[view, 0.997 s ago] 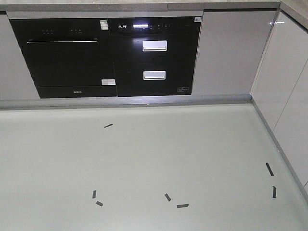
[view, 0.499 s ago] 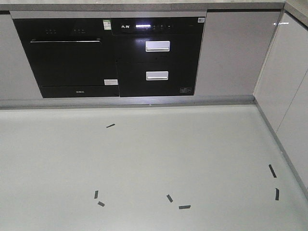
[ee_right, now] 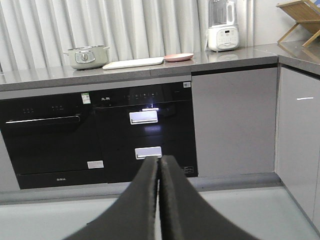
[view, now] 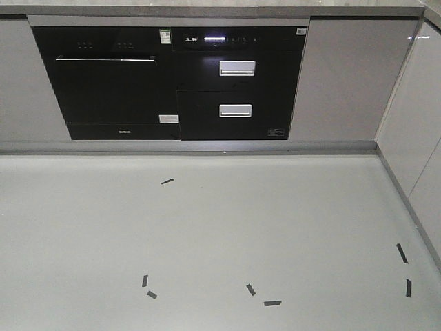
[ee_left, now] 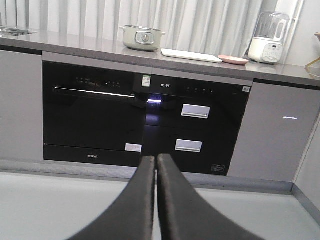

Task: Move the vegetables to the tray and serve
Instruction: 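Drive the base toward the counter with the steamer pot and tray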

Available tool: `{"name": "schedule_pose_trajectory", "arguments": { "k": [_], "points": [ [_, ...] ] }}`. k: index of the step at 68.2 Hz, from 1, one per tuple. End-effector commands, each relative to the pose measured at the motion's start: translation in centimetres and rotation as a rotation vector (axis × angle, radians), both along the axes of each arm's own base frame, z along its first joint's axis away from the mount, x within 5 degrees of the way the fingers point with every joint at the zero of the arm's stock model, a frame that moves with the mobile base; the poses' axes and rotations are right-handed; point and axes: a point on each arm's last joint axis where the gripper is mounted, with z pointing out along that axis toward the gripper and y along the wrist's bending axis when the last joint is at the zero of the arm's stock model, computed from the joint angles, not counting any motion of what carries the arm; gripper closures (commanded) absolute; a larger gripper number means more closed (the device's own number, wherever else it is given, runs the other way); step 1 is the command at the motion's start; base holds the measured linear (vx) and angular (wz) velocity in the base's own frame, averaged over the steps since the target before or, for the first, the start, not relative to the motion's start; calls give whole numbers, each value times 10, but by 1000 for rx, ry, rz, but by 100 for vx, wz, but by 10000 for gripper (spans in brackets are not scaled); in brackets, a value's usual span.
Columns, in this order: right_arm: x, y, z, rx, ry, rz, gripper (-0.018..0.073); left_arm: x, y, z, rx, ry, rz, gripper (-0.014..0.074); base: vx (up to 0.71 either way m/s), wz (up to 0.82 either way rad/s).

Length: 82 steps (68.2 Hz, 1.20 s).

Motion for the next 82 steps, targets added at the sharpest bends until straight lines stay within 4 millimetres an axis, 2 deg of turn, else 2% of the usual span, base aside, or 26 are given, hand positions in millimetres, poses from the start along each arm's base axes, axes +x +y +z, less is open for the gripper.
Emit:
{"name": "schedule_pose_trajectory", "arguments": {
  "k": [1, 82],
  "points": [
    [0, 2, 1, -13, -57, 17, 562, 0, 0, -2, -12, -57, 3, 602, 5, 5],
    [0, 2, 1, -13, -56, 16, 562, 0, 0, -2, -12, -57, 3, 602, 11, 2]
  ]
}}
